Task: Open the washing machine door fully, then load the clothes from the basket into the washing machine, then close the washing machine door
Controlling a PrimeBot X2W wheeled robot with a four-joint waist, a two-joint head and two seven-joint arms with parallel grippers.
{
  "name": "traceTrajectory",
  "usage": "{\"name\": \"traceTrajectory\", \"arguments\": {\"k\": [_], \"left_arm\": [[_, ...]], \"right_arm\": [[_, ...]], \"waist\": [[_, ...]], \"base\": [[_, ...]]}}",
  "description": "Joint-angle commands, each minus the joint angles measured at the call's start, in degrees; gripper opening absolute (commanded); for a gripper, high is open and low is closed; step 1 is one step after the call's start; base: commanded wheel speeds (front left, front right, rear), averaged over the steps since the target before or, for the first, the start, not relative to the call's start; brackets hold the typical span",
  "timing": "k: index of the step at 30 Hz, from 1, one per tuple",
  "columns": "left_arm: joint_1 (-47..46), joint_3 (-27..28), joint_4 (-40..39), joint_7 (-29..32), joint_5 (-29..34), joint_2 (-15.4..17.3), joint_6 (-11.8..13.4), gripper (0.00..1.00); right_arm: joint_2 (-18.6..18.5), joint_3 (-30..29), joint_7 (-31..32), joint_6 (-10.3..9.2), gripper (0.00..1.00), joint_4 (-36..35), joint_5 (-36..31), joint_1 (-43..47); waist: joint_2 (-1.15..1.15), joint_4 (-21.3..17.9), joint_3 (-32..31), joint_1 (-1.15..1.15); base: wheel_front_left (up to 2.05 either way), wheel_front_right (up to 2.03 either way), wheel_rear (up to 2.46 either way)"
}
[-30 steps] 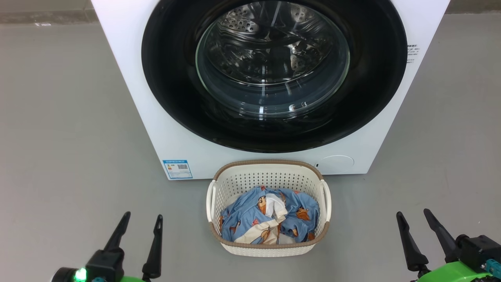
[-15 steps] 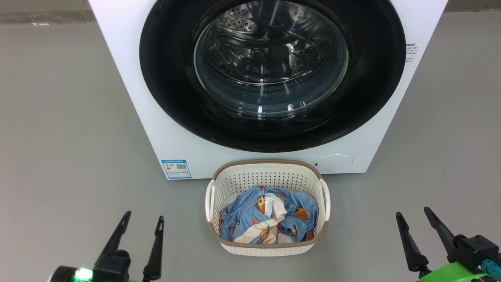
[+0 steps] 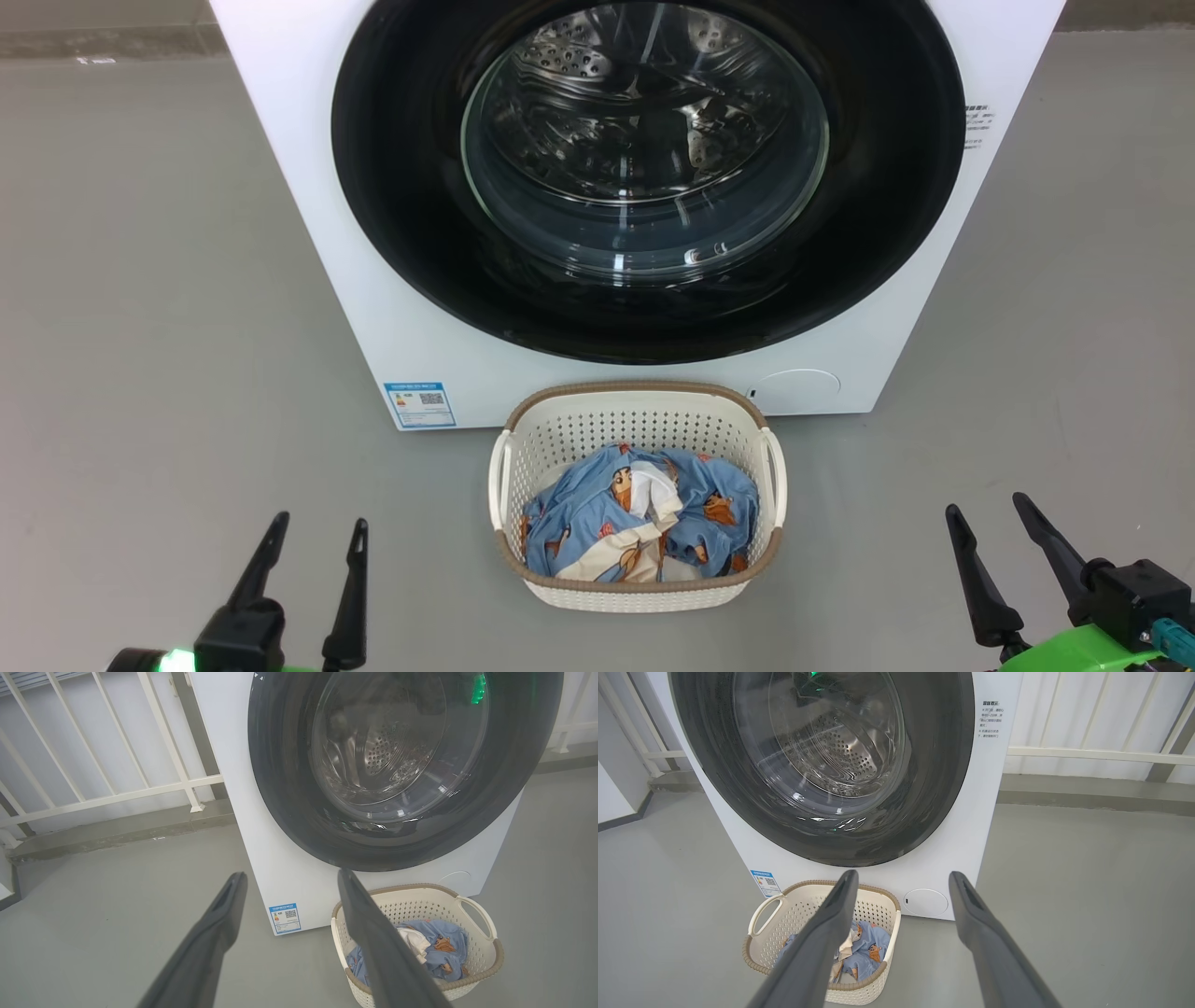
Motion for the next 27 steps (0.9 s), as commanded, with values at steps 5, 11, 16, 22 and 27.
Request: {"name": "traceTrajectory", "arguments": {"k": [5, 11, 16, 22, 27], "left_arm": [[-1.11, 3.36, -0.58, -0.38, -0.69, -0.18, -0.85, 1.00], [-1.21, 4.26, -0.43, -0.38, -0.53, -0.65, -1.47, 1.00], [-1.28, 4.81, -0.24, -0.38, -0.59, -0.95, -1.84, 1.00], [-1.36, 5.09, 0.13, -0.38, -0.41, -1.17, -1.99, 1.00], [-1.46, 5.11, 0.21, -0.38, -0.38, -1.31, -2.15, 1.00]], "right_arm": [[-1.07, 1.00, -0.69, 0.09, 1.00, -1.65, -0.40, -0.04], [-1.10, 0.85, -0.69, 0.09, 1.00, -1.73, -0.33, -0.07], [-1.18, 0.89, -0.69, 0.09, 1.00, -1.80, -0.23, -0.14], [-1.25, 0.93, -0.69, 0.09, 1.00, -1.82, -0.18, -0.17], [-1.34, 1.01, -0.69, 0.09, 1.00, -1.76, -0.10, -0.31]], "waist": [[0.00, -0.12, 0.07, 0.00], [0.00, -0.21, 0.16, 0.00], [0.00, -0.23, 0.28, 0.00], [0.00, -0.26, 0.43, 0.00], [0.00, -0.36, 0.59, 0.00]], "base": [[0.00, 0.00, 0.00], [0.00, 0.00, 0.00], [0.00, 0.00, 0.00], [0.01, 0.01, -0.02], [0.26, 0.26, -0.52]]}}
